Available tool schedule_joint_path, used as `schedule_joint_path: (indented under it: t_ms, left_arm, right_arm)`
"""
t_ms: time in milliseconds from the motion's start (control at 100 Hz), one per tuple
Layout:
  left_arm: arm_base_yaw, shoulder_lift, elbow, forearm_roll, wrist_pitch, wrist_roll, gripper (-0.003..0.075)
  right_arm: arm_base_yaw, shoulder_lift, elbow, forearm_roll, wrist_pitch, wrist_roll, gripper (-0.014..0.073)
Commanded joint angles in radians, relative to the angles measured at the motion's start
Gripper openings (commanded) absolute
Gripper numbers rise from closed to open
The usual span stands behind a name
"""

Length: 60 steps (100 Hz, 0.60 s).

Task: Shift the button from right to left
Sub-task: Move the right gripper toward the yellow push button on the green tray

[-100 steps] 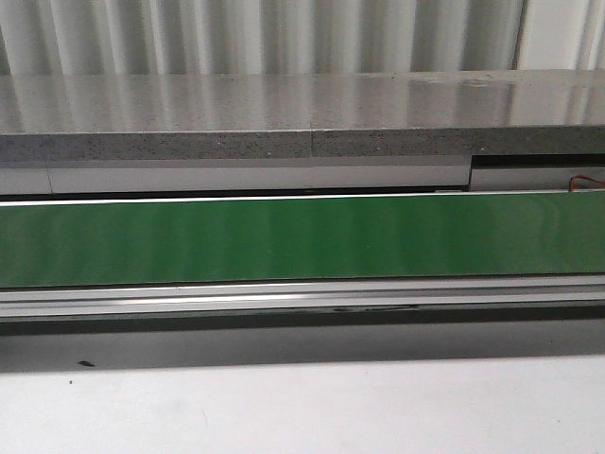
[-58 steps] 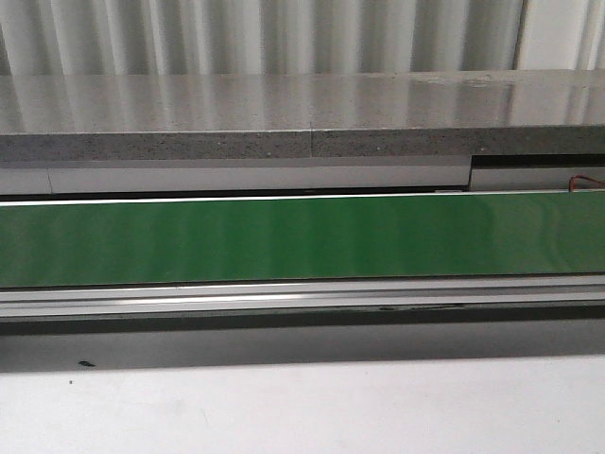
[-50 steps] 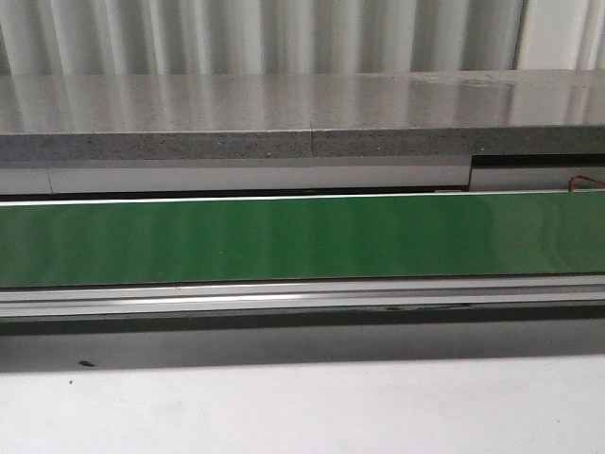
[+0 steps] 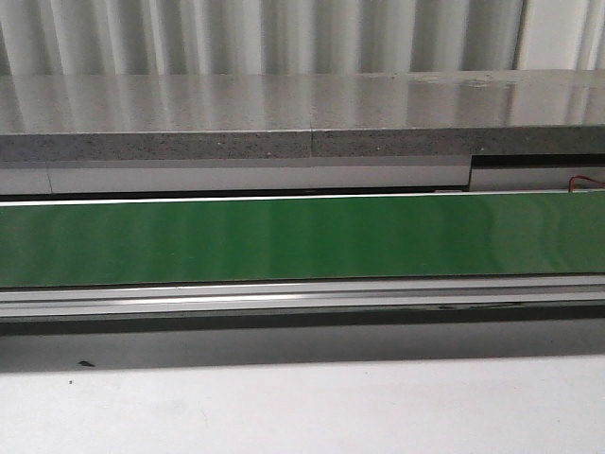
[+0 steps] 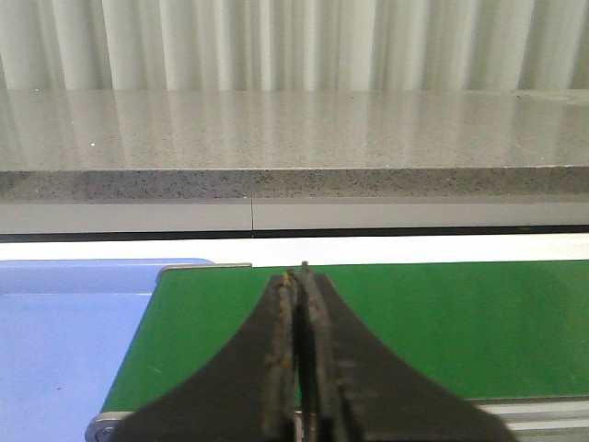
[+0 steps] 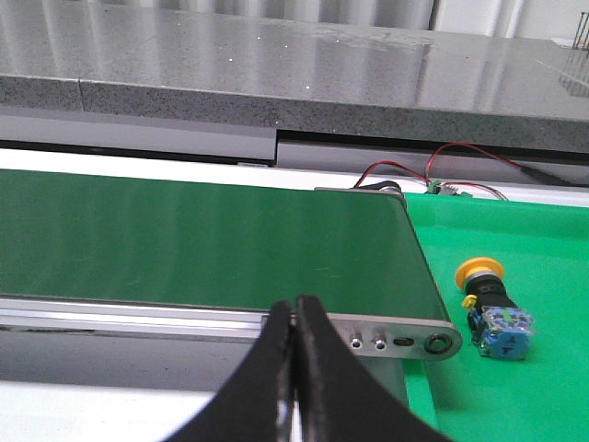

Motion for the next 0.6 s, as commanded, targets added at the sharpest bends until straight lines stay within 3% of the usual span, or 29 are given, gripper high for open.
schedule_joint_path:
  t_ms: [0, 270, 590]
  left_arm:
    - [0.0, -0.032, 0.039, -0.007, -0.072, -0.007, -0.002]
    - [0.0, -0.032, 0.039, -0.007, -0.072, -0.007, -0.002]
    - [0.0, -0.032, 0.039, -0.007, -0.072, -0.007, -0.002]
  right_arm:
    - [-0.002, -0.02, -0.022, -0.001, -0.072, 0.001, -0.0068]
    - [-0.002, 0.011, -0.171, -0.001, 0.06, 0.001, -0.0068]
    - [-0.002, 0.279, -0.522, -0.002, 0.382, 0.001, -0.0068]
